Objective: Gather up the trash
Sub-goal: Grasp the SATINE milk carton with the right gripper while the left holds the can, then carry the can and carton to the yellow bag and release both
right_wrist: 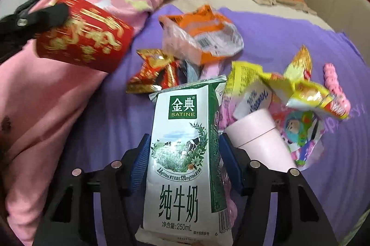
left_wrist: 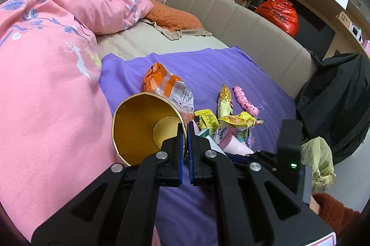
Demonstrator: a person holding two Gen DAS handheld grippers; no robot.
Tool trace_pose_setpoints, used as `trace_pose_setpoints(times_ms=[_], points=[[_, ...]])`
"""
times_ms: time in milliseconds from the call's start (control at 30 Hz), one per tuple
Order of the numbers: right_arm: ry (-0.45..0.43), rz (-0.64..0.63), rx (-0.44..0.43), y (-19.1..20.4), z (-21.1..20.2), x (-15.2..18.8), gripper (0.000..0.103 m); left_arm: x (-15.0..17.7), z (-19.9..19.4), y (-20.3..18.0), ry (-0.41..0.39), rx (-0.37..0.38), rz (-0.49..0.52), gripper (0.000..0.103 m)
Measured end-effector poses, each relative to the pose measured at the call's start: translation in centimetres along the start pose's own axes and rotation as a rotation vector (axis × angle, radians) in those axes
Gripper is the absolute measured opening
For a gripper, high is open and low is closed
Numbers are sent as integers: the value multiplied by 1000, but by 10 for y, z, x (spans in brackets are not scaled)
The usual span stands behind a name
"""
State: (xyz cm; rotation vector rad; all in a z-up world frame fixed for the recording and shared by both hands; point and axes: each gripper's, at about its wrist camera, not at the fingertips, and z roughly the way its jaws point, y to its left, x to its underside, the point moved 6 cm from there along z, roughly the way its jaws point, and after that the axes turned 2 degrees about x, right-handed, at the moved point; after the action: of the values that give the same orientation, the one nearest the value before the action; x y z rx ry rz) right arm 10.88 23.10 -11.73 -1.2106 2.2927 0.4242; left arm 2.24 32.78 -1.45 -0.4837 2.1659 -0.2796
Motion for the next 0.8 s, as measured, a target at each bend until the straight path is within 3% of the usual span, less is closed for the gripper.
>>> trace_pose_setpoints(times_ms=[200, 467, 667, 800], points=[[-198, -12, 16, -13, -69, 6, 56, 0, -6, 1, -21, 44, -15, 3], [-391, 124, 42, -65, -142, 29, 56, 2, -11, -32, -39, 103, 52, 3], [-512, 157, 165, -104, -203, 49, 56, -5, -11, -84, -51, 139, 131, 3], [-559, 166, 259, -137, -244, 74, 56, -16, -13, -143, -66, 161, 238, 3]])
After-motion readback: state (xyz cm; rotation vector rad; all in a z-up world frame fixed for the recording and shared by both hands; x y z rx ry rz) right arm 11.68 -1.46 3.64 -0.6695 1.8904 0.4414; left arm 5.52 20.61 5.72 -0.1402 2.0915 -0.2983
